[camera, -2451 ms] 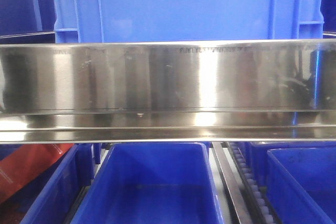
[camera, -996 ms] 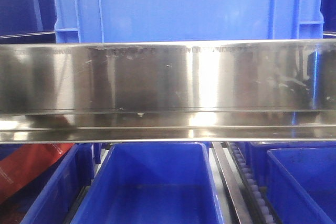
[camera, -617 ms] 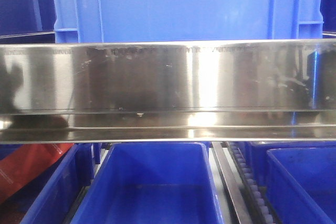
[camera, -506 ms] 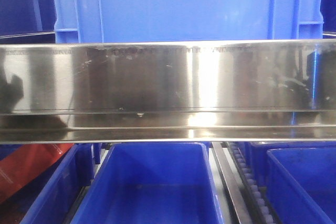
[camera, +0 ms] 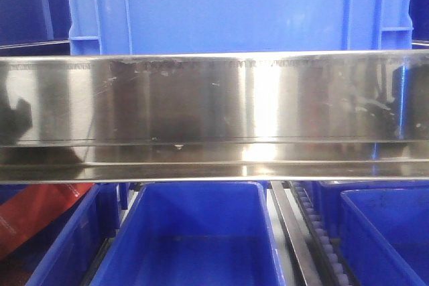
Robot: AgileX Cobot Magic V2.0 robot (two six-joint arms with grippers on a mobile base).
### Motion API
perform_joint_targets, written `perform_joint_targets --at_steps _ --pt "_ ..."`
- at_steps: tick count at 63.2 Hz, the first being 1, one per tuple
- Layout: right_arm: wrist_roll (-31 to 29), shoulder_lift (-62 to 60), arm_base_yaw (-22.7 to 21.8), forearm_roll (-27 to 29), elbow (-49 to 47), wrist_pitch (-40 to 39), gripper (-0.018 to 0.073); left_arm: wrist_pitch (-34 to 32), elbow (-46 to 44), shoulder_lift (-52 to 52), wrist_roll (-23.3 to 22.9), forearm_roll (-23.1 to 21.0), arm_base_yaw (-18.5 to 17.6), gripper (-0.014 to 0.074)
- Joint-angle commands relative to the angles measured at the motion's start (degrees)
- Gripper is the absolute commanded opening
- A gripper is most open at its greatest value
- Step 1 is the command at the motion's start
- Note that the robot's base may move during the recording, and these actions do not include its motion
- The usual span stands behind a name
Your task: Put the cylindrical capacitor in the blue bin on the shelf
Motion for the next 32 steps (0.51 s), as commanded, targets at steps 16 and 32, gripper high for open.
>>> perform_joint_targets --at_steps 16,32 --pt "-0.36 -0.22 -0.03 -0.45 0.00 -0.99 -0.0162 -0.71 -0.11 -0.27 -0.61 -0.54 -0.39 -0.0111" --pt "-0.36 -0.22 -0.03 -0.45 0.00 -0.99 -0.0162 -0.71 -0.11 -0.27 -0.61 -0.54 -0.39 -0.0111"
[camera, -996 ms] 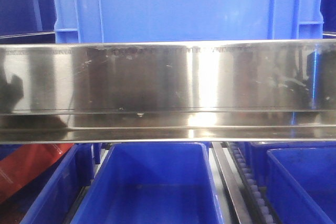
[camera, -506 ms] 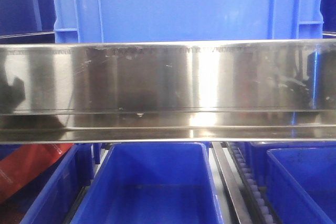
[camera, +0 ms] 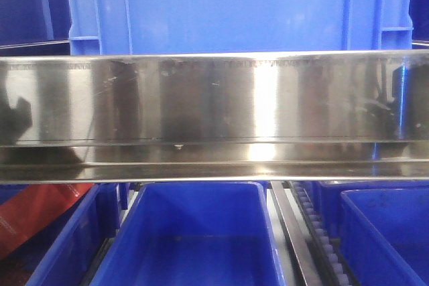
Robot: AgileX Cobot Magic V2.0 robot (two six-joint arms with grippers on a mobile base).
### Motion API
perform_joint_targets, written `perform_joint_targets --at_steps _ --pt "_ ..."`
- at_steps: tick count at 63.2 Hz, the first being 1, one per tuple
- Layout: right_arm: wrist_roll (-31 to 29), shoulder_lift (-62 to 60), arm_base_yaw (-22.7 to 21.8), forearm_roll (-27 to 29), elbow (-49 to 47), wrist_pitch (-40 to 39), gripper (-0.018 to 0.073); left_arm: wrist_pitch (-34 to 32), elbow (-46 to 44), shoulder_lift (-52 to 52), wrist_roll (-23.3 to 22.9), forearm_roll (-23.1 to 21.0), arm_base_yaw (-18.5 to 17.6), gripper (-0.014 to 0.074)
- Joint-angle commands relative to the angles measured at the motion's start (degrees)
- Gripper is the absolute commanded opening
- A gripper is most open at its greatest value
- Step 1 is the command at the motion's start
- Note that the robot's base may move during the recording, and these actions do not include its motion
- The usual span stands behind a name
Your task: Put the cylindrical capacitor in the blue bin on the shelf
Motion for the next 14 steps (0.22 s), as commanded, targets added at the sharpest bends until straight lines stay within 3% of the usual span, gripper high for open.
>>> perform_joint_targets --at_steps 1,14 --pt "-0.36 -0.22 -0.03 -0.45 0.00 -0.99 -0.0162 -0.71 -0.11 -0.27 -0.49 -0.28 -0.39 -0.0111" --pt "-0.36 -0.22 -0.03 -0.45 0.00 -0.99 -0.0162 -0.71 -0.11 -0.27 -0.49 -0.28 -0.39 -0.0111"
